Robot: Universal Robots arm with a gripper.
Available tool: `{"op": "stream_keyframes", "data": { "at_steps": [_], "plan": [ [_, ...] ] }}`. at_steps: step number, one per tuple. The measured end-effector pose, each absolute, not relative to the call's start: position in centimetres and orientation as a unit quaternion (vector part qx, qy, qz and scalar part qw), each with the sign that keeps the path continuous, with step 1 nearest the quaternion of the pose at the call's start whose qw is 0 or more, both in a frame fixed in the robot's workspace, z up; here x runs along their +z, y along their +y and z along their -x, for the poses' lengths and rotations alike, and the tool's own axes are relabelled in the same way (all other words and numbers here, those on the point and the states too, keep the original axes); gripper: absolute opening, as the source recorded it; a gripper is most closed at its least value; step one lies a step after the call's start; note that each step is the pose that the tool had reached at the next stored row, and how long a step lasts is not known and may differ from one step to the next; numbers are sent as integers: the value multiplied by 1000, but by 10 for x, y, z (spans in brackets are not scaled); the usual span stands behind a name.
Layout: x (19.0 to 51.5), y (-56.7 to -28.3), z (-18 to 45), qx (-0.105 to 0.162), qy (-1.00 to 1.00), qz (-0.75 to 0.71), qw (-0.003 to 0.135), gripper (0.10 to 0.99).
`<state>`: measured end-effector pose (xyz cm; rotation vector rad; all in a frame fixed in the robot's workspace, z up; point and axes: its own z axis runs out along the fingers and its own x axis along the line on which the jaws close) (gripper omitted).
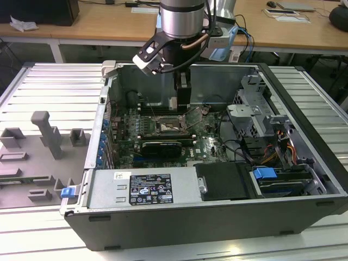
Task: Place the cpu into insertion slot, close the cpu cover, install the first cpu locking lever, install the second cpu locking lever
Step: 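Place the cpu into insertion slot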
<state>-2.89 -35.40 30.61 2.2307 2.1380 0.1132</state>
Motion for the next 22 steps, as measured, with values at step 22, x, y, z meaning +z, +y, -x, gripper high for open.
{"op": "stream_keyframes", "data": {
  "at_steps": [22],
  "plan": [
    [284, -350, 29, 38, 692, -721, 24, 545]
  ]
}}
